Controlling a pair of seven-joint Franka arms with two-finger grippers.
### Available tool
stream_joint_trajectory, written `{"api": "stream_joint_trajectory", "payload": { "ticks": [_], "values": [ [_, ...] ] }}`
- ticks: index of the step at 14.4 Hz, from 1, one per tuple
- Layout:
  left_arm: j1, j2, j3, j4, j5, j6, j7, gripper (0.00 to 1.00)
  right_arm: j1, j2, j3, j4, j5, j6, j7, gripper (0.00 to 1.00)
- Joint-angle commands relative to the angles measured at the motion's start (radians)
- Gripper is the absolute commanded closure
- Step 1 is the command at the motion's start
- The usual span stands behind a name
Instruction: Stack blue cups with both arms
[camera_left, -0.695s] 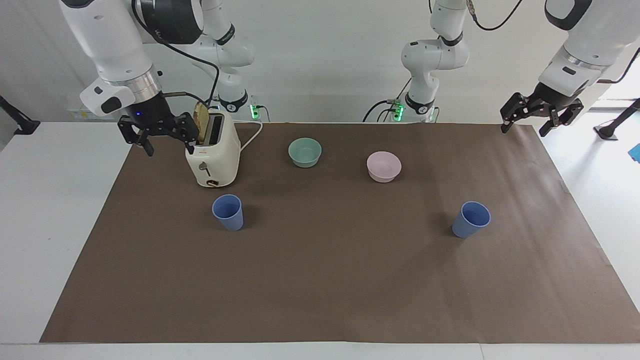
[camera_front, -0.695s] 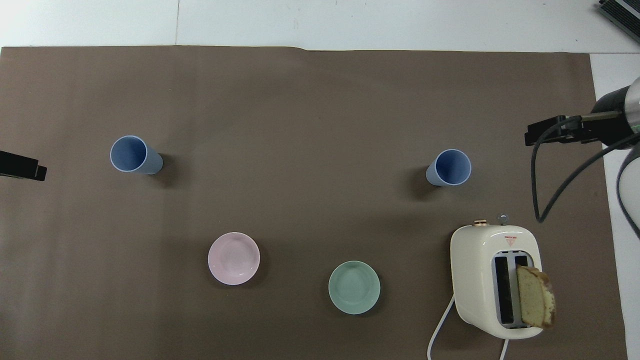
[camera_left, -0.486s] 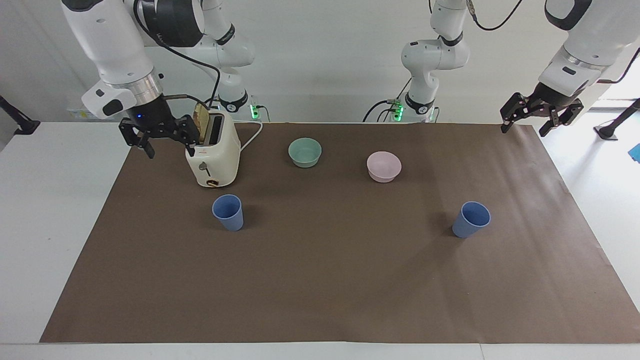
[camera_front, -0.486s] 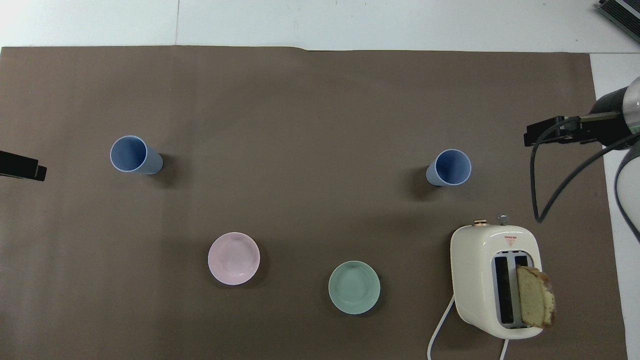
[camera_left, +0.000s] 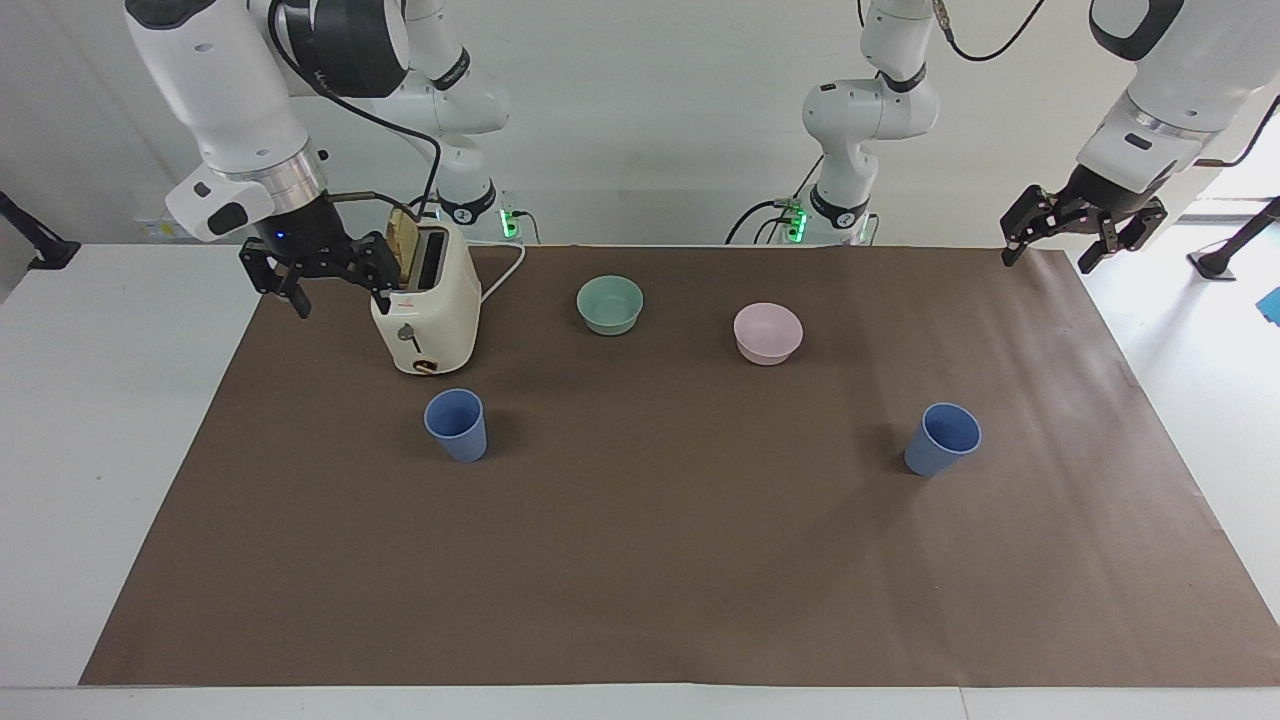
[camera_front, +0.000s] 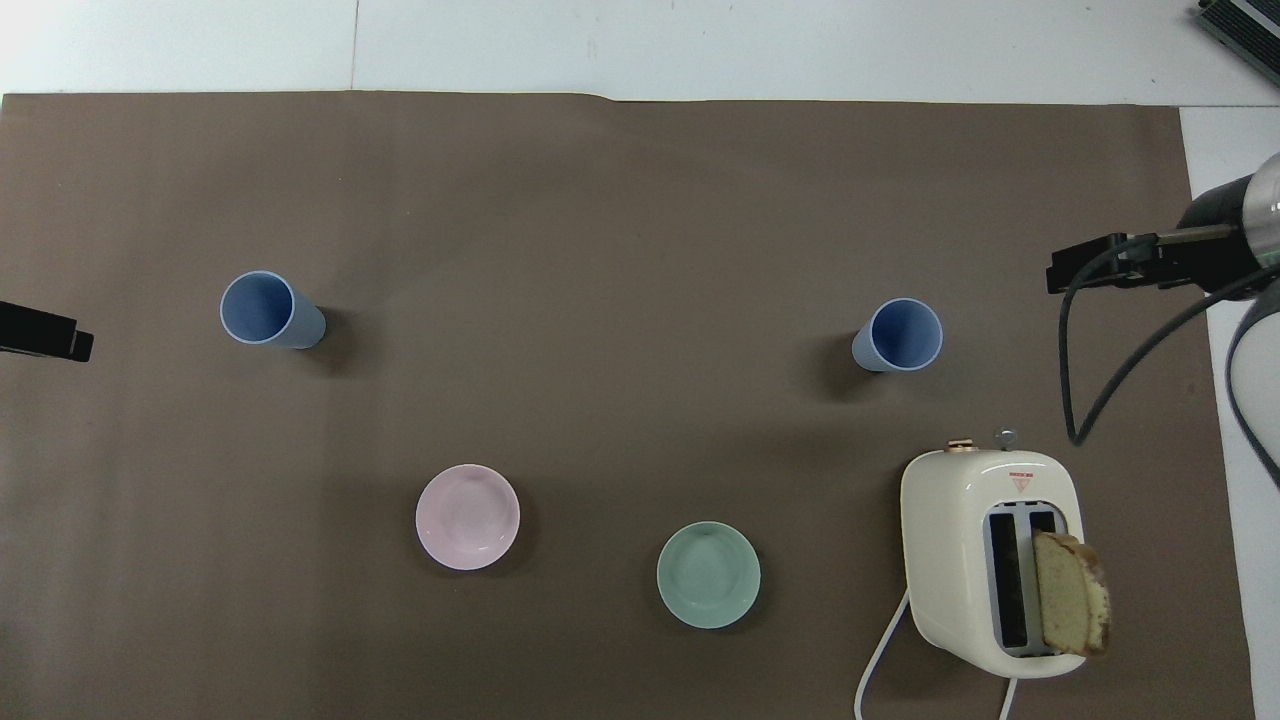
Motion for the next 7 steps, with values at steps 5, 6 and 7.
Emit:
{"api": "stream_joint_trajectory", "payload": {
  "ticks": [5, 6, 7],
  "values": [
    [0.006, 0.000, 0.001, 0.016, 0.010, -0.017, 0.006, 0.00, -0.009, -0.031, 0.001, -0.035, 0.014, 0.006, -0.017, 0.00],
    [0.002, 0.000, 0.001, 0.016, 0.010, -0.017, 0.004, 0.00, -0.008, -0.031, 0.001, -0.035, 0.014, 0.006, -0.020, 0.00],
    [0.000, 0.000, 0.001, 0.015, 0.010, -0.017, 0.004, 0.00, -0.008, -0.031, 0.001, -0.035, 0.014, 0.004, -0.021, 0.00]
  ]
}}
